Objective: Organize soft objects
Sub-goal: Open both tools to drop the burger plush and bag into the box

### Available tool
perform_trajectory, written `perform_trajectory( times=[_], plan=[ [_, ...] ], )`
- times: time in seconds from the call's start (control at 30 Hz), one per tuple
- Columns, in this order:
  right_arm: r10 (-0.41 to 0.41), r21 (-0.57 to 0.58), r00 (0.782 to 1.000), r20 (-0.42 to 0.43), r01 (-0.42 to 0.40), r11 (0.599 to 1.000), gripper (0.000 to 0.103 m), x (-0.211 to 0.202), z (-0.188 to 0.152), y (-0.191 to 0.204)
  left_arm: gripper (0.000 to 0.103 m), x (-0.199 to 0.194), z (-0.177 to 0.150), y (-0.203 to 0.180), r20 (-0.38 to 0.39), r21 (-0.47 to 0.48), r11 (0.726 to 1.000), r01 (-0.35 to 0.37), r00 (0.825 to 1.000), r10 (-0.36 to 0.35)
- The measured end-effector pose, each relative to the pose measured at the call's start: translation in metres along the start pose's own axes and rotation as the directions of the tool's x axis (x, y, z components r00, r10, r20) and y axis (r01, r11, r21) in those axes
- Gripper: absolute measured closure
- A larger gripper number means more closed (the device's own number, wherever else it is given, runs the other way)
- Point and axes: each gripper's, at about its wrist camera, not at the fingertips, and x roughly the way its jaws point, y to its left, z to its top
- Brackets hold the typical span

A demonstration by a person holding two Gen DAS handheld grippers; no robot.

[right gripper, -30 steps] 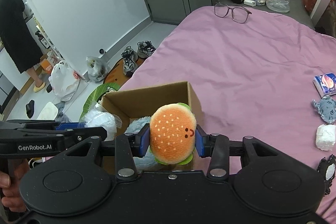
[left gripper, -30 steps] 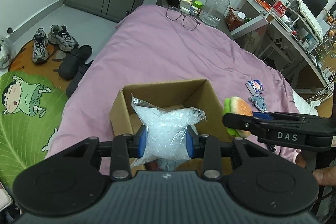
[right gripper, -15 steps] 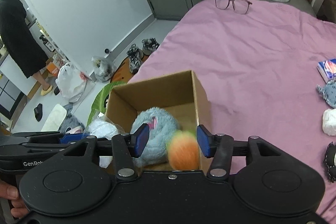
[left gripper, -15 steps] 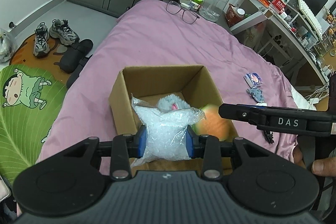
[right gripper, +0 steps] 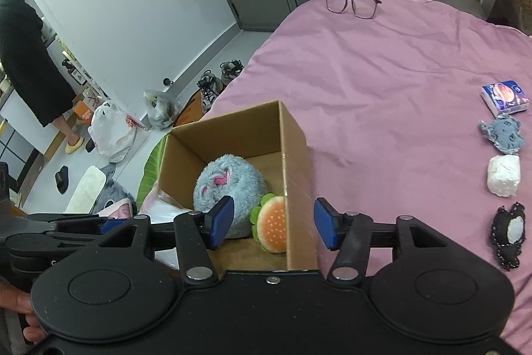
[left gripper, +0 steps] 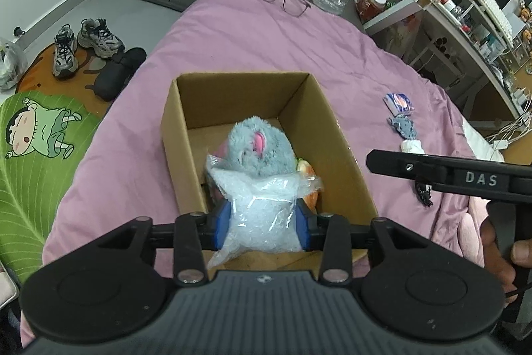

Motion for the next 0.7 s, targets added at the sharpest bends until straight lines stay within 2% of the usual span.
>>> perform_trajectory(
  times=[0.13, 0.37, 0.7],
  plan=[
    [-0.001, 0.012, 1.000, 0.016, 0.000, 1.000, 0.048, -0.009, 0.000, -0.010, 0.047, 0.000, 0.001, -0.005, -0.013, -0.003, 0.999, -0.036, 0.999, 0.036],
    [-0.030, 0.051, 0.999, 0.041, 0.028, 0.998, 0.044, -0.028, -0.004, -0.040, 0.045, -0.008, 0.009, -0.022, 0.003, 0.003, 0.999, -0.051, 0.999, 0.051],
    [-0.095, 0.086, 0.995, 0.041, 0.091, 0.992, 0.038, -0.055, -0.016, -0.084, 0.041, 0.001, 0.017, -0.067, 0.006, 0.043, 0.999, -0.021, 1.000, 0.021]
  ],
)
